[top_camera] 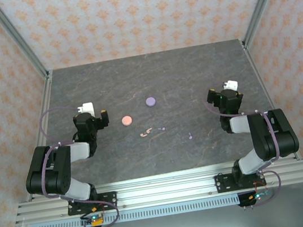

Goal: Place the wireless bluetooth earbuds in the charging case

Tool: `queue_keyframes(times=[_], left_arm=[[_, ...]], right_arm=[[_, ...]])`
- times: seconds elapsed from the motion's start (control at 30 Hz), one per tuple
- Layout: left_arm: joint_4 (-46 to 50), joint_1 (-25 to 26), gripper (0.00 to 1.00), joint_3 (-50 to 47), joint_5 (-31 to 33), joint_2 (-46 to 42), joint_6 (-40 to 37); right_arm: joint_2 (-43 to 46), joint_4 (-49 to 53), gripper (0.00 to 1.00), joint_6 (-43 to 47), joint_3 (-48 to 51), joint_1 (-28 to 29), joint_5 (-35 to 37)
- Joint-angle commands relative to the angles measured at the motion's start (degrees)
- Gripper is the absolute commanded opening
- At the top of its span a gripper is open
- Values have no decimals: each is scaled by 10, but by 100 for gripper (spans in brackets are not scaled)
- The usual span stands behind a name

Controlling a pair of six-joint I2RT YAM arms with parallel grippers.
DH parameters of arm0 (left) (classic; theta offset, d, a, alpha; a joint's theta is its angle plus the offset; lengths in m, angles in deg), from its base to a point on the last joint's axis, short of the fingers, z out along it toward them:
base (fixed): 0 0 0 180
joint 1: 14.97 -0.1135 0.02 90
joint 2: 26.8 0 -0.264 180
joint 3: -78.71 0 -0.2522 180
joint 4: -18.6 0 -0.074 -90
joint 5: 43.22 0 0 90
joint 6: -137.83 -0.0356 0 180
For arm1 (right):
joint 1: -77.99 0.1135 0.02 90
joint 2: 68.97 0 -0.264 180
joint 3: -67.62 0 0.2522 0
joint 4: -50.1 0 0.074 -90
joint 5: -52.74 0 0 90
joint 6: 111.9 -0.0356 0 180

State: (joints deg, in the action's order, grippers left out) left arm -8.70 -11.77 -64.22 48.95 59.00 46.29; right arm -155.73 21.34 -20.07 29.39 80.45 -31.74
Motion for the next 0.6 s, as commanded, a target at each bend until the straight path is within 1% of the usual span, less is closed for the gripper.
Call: queue_keyframes(times=[0.0, 0.17, 0.23, 0.33, 0.47, 0.57], left_arm=[[-15, -7, 100, 11, 18, 0, 4], [-17, -7, 100, 10, 19, -1, 4], [5, -7, 100, 17, 41, -13, 14], [93, -7, 100, 45, 74, -58, 28], [208, -7, 100, 77, 74, -126, 52], [320, -7, 100, 119, 49, -159, 81]], right_arm=[[-3, -18, 99, 6, 5, -1, -4], [5, -13, 99, 7, 6, -1, -5], [25, 7, 99, 4, 3, -1, -1], [66, 78, 99, -5, -14, -1, 14], [116, 222, 99, -42, -63, -1, 16], [120, 337, 99, -79, -118, -1, -6]])
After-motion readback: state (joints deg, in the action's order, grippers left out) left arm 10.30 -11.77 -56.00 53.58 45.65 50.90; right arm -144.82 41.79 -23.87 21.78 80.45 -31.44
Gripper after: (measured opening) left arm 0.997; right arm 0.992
